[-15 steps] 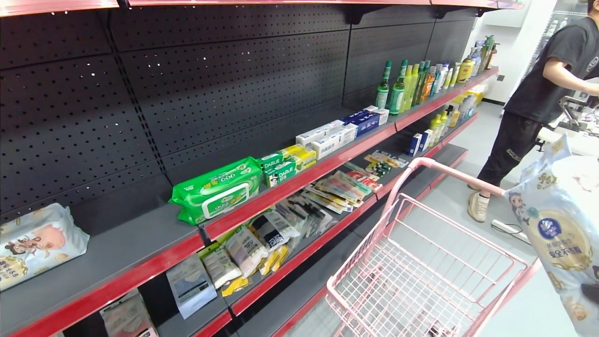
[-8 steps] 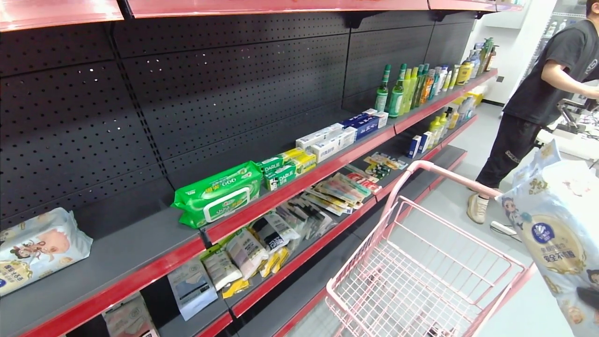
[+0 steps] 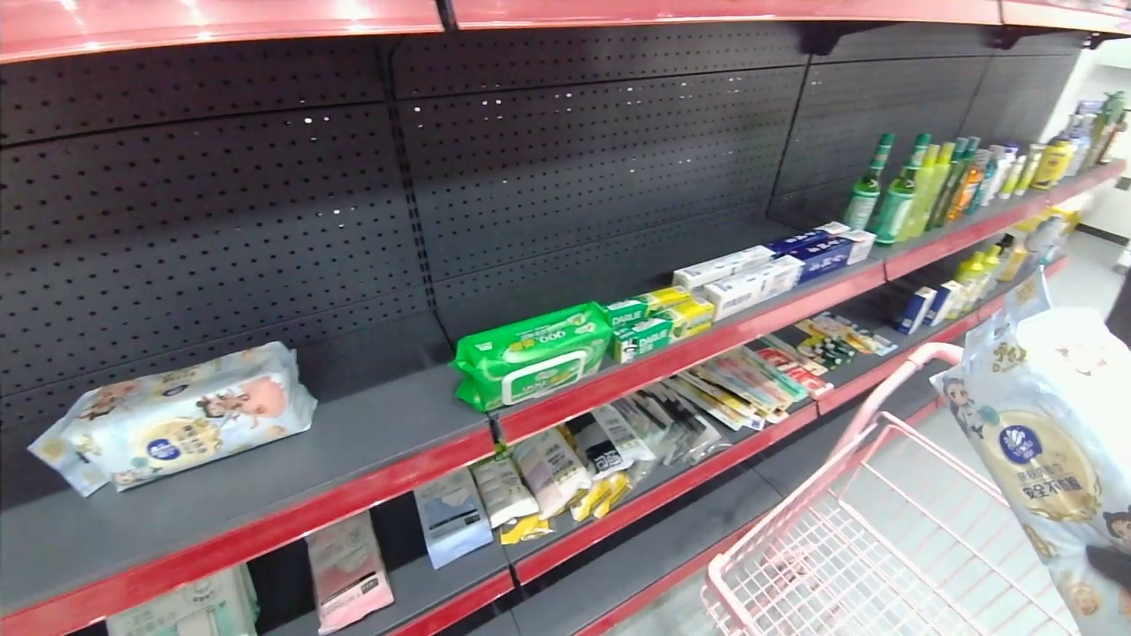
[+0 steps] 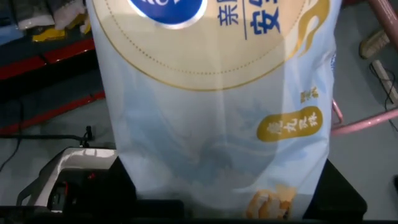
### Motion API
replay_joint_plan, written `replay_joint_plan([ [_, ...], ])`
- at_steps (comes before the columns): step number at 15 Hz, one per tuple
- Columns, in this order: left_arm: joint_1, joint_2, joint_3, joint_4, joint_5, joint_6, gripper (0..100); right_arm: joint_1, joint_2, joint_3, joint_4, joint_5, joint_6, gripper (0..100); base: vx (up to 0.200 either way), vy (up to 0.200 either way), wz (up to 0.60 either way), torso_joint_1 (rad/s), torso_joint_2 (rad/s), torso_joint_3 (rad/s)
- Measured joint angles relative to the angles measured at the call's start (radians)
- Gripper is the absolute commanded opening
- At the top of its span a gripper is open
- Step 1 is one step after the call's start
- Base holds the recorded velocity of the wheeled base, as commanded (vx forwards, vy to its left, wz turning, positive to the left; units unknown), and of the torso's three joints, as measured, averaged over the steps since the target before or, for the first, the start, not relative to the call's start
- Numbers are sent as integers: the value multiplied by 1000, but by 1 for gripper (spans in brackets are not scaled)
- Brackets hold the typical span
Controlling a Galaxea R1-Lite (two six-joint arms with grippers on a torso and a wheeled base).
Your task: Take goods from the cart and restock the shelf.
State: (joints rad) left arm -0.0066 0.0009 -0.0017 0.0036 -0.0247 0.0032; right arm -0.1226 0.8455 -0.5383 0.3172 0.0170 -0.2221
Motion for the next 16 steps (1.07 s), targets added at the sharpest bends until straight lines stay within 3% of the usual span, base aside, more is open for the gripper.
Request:
replay_joint_plan([
  [12,0,0,0,-1,0,0,100,1,7,-7,-12,5,-20,0,0,0,600,2,2,2],
  [16,0,0,0,0,0,0,100,0,3,-7,-36,6,-19,0,0,0,0,0,0,0],
])
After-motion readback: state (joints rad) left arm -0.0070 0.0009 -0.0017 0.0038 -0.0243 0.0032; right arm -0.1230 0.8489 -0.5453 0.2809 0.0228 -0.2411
